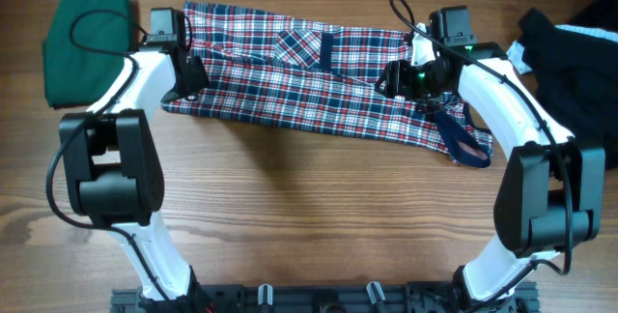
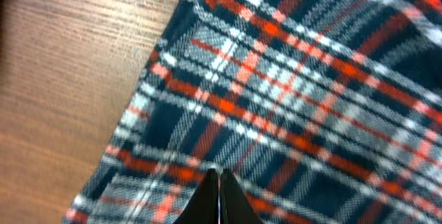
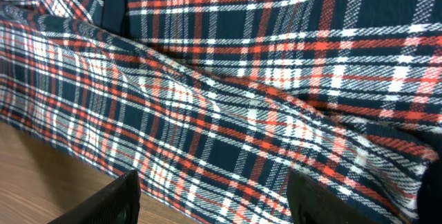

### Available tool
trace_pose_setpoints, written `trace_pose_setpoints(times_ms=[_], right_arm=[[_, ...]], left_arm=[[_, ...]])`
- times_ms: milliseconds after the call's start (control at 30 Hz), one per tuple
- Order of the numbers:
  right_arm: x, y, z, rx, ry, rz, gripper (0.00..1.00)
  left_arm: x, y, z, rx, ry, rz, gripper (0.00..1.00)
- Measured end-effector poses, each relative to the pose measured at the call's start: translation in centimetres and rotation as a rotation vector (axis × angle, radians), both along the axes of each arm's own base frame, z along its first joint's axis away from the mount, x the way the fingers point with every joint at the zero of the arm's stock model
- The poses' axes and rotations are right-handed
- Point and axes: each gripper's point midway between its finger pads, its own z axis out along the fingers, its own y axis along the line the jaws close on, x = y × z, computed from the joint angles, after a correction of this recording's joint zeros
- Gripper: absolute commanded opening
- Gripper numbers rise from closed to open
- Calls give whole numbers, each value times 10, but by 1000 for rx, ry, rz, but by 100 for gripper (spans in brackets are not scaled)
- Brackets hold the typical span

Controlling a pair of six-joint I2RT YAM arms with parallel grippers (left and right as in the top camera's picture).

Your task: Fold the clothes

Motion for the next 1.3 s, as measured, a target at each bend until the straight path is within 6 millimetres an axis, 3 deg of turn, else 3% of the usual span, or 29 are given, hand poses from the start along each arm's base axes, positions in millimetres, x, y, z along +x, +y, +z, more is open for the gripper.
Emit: trace_pose_setpoints(times_ms=[100,333,933,1100,1300], right_arm=[[0,0,0,0,0,0,68],[1,0,0,0,-3,0,69],[3,-8,-2,-46,-10,-13,73],[3,-8,-2,-50,-14,-14,77],[42,-5,15,-55,-211,23,79]], left_arm=[[-3,1,-11,5,28,2,4],[-17,1,-12,0,95,14,4],[-87,-3,-13,-20,381,56,4],[-97,-3,-14,-23,421,63,4],[-82,-2,-15,-20,354,65,4]])
